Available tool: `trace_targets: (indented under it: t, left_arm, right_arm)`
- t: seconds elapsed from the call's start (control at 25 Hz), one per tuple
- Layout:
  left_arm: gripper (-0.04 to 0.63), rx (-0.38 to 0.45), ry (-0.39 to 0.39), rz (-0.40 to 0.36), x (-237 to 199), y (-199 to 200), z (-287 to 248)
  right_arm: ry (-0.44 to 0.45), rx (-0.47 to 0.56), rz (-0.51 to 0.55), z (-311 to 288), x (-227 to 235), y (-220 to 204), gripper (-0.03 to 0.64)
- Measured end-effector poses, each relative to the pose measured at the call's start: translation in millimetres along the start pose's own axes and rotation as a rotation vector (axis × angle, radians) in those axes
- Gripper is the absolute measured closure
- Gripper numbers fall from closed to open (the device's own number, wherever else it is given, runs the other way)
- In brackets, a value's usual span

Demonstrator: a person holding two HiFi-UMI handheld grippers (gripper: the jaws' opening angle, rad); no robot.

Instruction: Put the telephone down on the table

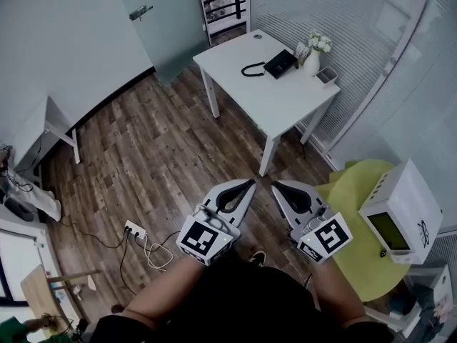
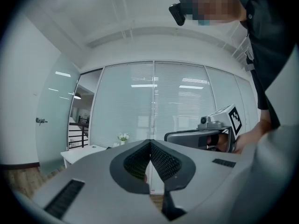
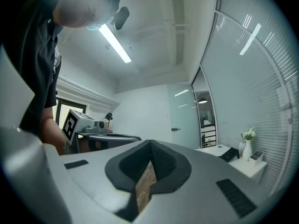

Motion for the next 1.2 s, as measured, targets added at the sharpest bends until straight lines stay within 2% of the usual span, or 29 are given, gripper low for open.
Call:
trace_targets:
  t: [0.12, 0.72, 0.84, 1.08, 1.2]
  left_arm:
    - [0.587, 0.017, 0.007, 0.037, -28.6, -3.2, 3.0]
    - [0.587, 0.004, -0.015, 0.014, -187.8, -2.4, 20.6]
    - [0.588, -0.004, -0.023, 0.002, -217.2, -2.9, 24.2]
    - [0.586, 0.017, -0.050, 0.049, -263.9, -12.8, 32.1]
    - [0.588, 0.001, -0.054, 0.028, -285.0, -11.7, 33.9]
  right_arm:
    - [0.008, -0.012, 0.002, -29.9, 0.9, 3.8, 0.595]
    - [0.017, -0.021, 0.006, -189.5, 6.4, 43.5, 0.595]
    - [0.008, -0.027, 0.001, -218.8, 7.3, 48.7, 0.595]
    - [-0.022, -0.038, -0.009, -267.7, 7.1, 55.8, 0.595]
    - [-0.039, -0.035, -0.014, -286.2, 11.0, 60.6, 0.595]
Point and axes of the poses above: the fingertips, and each gripper's own axes: z backward along the fingers, x to its right, y out of its top, the point moved 2 cm from there along z, backward along the fingers, and after that the axes turned 12 degrees about -x, right-handed, at the moved point
